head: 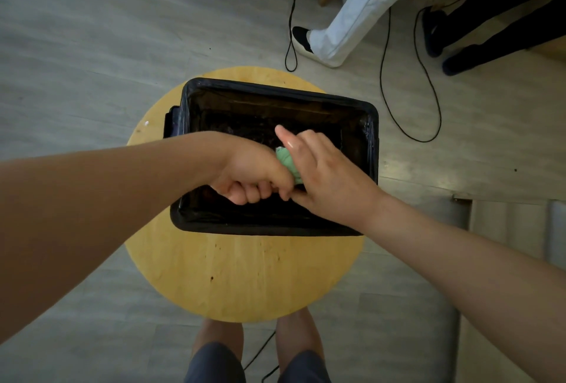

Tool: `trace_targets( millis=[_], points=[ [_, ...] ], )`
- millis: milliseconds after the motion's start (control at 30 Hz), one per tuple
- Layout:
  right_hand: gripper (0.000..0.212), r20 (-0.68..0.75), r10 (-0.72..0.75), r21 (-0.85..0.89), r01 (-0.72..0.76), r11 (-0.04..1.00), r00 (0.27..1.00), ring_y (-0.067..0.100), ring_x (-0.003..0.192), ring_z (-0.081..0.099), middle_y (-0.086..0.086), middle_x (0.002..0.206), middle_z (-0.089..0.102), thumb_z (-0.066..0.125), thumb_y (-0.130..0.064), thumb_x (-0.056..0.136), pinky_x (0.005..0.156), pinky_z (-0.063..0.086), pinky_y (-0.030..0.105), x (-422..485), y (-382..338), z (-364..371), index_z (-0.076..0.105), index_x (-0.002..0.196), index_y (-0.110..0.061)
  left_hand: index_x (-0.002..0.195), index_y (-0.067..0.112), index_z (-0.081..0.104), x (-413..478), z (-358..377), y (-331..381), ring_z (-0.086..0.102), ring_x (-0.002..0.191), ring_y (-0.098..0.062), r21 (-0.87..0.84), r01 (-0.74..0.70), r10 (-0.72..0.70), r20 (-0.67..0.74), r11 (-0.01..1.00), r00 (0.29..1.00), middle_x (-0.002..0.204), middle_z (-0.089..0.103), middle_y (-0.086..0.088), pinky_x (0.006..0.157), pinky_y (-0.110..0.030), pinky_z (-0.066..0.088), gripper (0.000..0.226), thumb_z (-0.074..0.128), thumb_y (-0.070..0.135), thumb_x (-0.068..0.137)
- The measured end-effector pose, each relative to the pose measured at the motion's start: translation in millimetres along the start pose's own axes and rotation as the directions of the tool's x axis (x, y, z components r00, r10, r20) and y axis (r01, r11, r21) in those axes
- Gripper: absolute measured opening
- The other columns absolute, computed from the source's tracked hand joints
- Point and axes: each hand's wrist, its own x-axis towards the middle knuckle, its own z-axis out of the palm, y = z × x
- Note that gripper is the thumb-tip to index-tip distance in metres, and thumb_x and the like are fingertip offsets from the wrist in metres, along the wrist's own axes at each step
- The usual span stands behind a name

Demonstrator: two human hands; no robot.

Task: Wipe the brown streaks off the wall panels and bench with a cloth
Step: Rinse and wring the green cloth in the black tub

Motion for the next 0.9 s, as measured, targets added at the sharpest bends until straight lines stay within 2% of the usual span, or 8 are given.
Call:
trace_targets(
  millis=[100,200,267,333,400,500,800,900],
  points=[
    [0.083,-0.005,0.007,-0.086,-0.007,0.996,1.0,0.026,0.09,0.057,0.014,0.106,0.056,0.081,-0.023,0.082,0.067,0.052,0.038,6,-1,-2,0.04,0.151,0.0,0.105,0.012,0.063,-15,10,6,0.027,0.048,-0.009,0.051,-0.018,0.016,0.032,0.999,0.999,0.058,0.041,0.004,0.039,-0.019,0.021,0.021,0.075,0.019,0.089],
    [0.029,0.01,0.017,-0.216,-0.015,0.976,1.0,0.033,0.055,0.061,0.011,0.07,0.06,0.081,-0.013,0.074,0.042,0.042,0.032,15,-4,-3,0.061,0.094,-0.005,0.077,0.013,0.058,-13,17,5,0.035,0.043,-0.012,0.267,-0.004,0.045,-0.149,0.964,0.988,0.051,0.046,0.005,0.043,-0.025,0.029,0.032,0.081,0.034,0.085],
    [0.02,0.098,0.093,-0.237,-0.068,0.969,0.991,0.032,0.046,0.058,0.007,0.059,0.056,0.077,-0.012,0.076,0.041,0.042,0.031,23,-8,-6,0.058,0.083,-0.007,0.083,0.008,0.063,-10,21,5,0.051,0.048,-0.017,0.572,0.056,0.163,-0.324,0.818,0.932,0.054,0.054,0.002,0.053,-0.032,0.047,0.033,0.068,0.038,0.094],
    [0.01,0.192,0.184,-0.206,-0.144,0.968,0.964,0.03,0.057,0.057,0.003,0.065,0.052,0.068,-0.014,0.086,0.049,0.045,0.036,33,-11,-10,0.061,0.092,-0.01,0.089,0.009,0.063,-4,22,4,0.059,0.068,-0.023,0.792,0.116,0.356,-0.394,0.599,0.847,0.069,0.054,-0.001,0.066,-0.037,0.052,0.028,0.051,0.03,0.101],
    [0.003,0.245,0.242,-0.153,-0.209,0.966,0.939,0.026,0.065,0.053,-0.002,0.071,0.049,0.063,-0.016,0.091,0.056,0.046,0.037,43,-12,-14,0.062,0.093,-0.017,0.076,0.015,0.056,-2,17,2,0.057,0.07,-0.022,0.8,0.17,0.454,-0.486,0.576,0.747,0.073,0.052,0.0,0.066,-0.038,0.052,0.023,0.051,0.024,0.097],
    [0.012,0.326,0.295,-0.1,-0.277,0.956,0.898,0.026,0.066,0.058,-0.003,0.068,0.052,0.061,-0.015,0.09,0.059,0.053,0.036,54,-15,-15,0.058,0.081,-0.023,0.072,0.021,0.053,-3,13,1,0.055,0.063,-0.022,0.774,0.211,0.482,-0.556,0.597,0.677,0.075,0.054,-0.001,0.058,-0.037,0.05,0.021,0.055,0.02,0.093],
    [0.01,0.419,0.397,-0.016,-0.431,0.902,0.817,0.021,0.067,0.061,0.003,0.076,0.062,0.061,-0.015,0.092,0.052,0.043,0.029,57,-24,-31,0.065,0.085,-0.02,0.077,0.022,0.052,-24,13,15,0.05,0.06,-0.02,0.852,0.32,0.529,-0.512,0.415,0.677,0.077,0.053,0.0,0.049,-0.032,0.036,0.02,0.058,0.027,0.095],
    [0.013,0.45,0.414,-0.03,-0.45,0.892,0.791,0.022,0.067,0.062,0.004,0.075,0.063,0.062,-0.016,0.091,0.052,0.045,0.032,55,-27,-44,0.063,0.08,-0.022,0.09,0.02,0.062,-28,17,15,0.051,0.059,-0.02,0.869,0.321,0.567,-0.491,0.378,0.661,0.077,0.055,0.001,0.048,-0.033,0.037,0.011,0.057,0.028,0.096]
  ],
)
